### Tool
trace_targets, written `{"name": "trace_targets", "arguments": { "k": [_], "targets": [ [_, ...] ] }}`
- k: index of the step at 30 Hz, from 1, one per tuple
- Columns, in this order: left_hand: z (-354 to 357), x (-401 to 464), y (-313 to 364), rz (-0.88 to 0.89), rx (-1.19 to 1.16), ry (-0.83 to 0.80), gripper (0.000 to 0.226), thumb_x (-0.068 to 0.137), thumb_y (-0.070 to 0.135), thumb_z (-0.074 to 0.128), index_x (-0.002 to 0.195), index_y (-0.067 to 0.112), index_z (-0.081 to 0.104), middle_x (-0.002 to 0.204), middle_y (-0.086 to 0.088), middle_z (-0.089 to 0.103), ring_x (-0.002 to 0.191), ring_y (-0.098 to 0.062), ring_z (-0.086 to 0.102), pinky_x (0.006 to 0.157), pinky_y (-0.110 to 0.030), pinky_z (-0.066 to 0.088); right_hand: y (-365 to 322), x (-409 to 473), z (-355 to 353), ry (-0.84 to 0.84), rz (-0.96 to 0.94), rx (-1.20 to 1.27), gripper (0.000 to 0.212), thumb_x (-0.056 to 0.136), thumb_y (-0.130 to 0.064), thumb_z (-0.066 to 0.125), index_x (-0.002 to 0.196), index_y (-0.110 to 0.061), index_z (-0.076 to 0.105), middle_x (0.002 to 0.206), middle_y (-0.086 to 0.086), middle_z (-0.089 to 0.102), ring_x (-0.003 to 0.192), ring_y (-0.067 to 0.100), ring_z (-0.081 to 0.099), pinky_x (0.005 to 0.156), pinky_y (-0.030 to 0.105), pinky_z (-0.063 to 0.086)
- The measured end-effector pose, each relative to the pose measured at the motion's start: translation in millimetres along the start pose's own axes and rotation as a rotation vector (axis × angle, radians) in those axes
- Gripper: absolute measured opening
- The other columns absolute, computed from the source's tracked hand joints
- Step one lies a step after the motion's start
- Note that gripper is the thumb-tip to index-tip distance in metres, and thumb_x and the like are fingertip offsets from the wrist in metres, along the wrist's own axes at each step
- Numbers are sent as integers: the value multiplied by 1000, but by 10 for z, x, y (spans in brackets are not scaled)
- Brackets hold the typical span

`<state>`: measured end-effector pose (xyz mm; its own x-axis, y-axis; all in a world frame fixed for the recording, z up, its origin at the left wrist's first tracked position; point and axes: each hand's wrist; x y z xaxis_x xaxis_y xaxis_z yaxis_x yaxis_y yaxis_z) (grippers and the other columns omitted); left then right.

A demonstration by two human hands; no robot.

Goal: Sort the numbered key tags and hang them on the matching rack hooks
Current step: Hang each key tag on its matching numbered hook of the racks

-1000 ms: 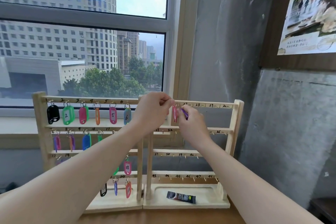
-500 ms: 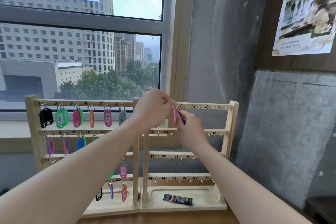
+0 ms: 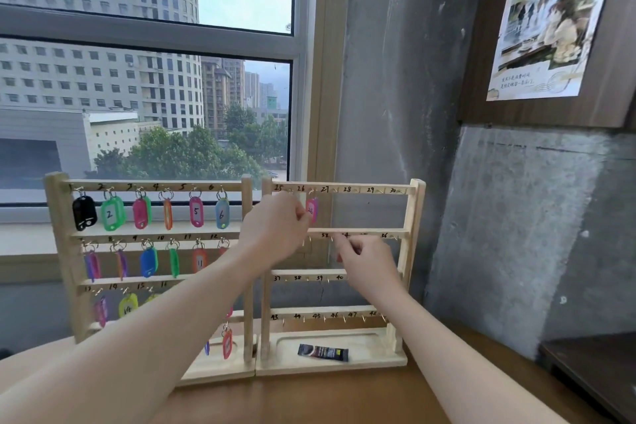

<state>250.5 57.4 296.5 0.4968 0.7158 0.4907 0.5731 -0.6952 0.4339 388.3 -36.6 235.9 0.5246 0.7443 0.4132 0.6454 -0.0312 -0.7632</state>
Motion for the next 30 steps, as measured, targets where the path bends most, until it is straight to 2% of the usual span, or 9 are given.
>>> {"name": "trace_targets", "arguments": {
  "k": [6, 9, 12, 16, 19, 21, 24, 27, 30],
  "targets": [
    [304, -723, 119, 15, -10, -175, 31, 96, 25, 54, 69, 20, 68, 64, 5, 65, 59, -18, 63, 56, -27, 48, 354, -746, -260, 54, 140, 58, 52, 104, -43, 50, 71, -7, 67, 47, -4, 50, 48, 12, 49, 58, 33, 45],
    [485, -1116, 238, 30, -34, -304, 28, 94, 26, 55, 71, 19, 69, 65, 3, 69, 64, -19, 67, 62, -32, 57, 505, -1167, -495, 49, 201, -11, 49, 103, -42, 52, 66, -15, 69, 46, -3, 54, 46, 10, 49, 57, 30, 44],
    [695, -1529, 364, 64, -81, -474, 21, 95, 28, 59, 78, 25, 69, 72, 7, 69, 70, -14, 67, 68, -31, 57, 717, -1656, -749, -30, 286, -171, 48, 102, -38, 54, 63, -17, 71, 51, -4, 63, 45, 4, 53, 58, 28, 45],
    [1049, -2014, 539, 135, -169, -730, 17, 95, 25, 62, 80, 28, 69, 73, 12, 69, 73, -5, 66, 73, -26, 56, 1031, -2310, -1088, -120, 434, -385, 42, 100, -36, 58, 62, -20, 71, 54, -6, 66, 54, 3, 61, 61, 26, 48],
    [1334, -2302, 661, 167, -229, -863, 10, 95, 23, 64, 88, 26, 70, 82, 10, 69, 82, -9, 68, 81, -30, 58, 1179, -2689, -1236, -147, 523, -469, 35, 97, -36, 62, 66, -24, 72, 62, -1, 71, 68, 18, 70, 65, 34, 55],
    [1513, -2443, 717, 183, -262, -915, 7, 96, 21, 64, 97, 22, 71, 95, 5, 70, 93, -14, 67, 87, -32, 57, 1228, -2877, -1246, -144, 563, -522, 33, 96, -37, 63, 68, -22, 71, 64, 1, 71, 66, 21, 68, 58, 31, 50],
    [1739, -2566, 763, 155, -268, -941, 20, 97, 25, 65, 114, 17, 69, 110, -1, 69, 100, -18, 65, 93, -37, 55, 1302, -3057, -1183, -193, 597, -627, 34, 93, -45, 64, 69, -21, 71, 64, -3, 68, 63, 14, 64, 56, 27, 48],
    [1906, -2603, 785, 88, -273, -924, 24, 94, 34, 70, 110, 16, 71, 107, -1, 70, 98, -18, 65, 93, -39, 56, 1351, -3102, -1108, -206, 601, -666, 34, 88, -54, 68, 72, -24, 70, 69, -8, 65, 69, 13, 62, 61, 31, 51],
    [2018, -2595, 801, 4, -270, -910, 30, 86, 44, 76, 99, 18, 71, 99, 0, 70, 91, -19, 67, 86, -41, 58, 1367, -3073, -1028, -192, 595, -737, 40, 84, -61, 69, 70, -24, 63, 72, -7, 62, 70, 15, 61, 58, 31, 46]
  ]
}}
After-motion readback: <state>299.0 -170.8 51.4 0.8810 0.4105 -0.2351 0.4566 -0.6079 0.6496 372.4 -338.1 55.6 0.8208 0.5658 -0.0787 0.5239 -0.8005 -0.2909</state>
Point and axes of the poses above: each hand's wrist, its own x-axis towards the middle knuckle, its own z-axis out of the palm, y = z × x
